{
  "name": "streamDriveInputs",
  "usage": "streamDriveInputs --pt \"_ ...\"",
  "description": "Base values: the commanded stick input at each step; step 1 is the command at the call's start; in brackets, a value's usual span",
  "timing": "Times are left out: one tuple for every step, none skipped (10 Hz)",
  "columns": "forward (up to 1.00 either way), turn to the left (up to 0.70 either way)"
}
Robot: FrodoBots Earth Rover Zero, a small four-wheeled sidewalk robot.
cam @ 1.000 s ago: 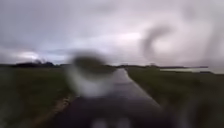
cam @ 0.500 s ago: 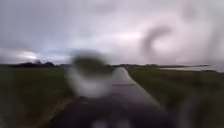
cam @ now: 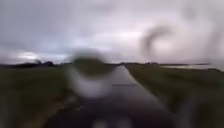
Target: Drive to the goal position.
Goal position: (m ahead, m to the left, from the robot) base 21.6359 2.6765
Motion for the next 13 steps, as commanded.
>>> streamDriveInputs --pt "0.70 0.00" --pt "0.70 0.00" --pt "0.70 0.00" --pt "0.70 -0.09" --pt "0.70 -0.12" --pt "0.70 -0.14" --pt "0.70 -0.14" --pt "0.70 -0.14" --pt "0.70 -0.10" --pt "0.70 -0.04" --pt "0.70 0.00" --pt "0.70 0.00" --pt "0.70 0.00"
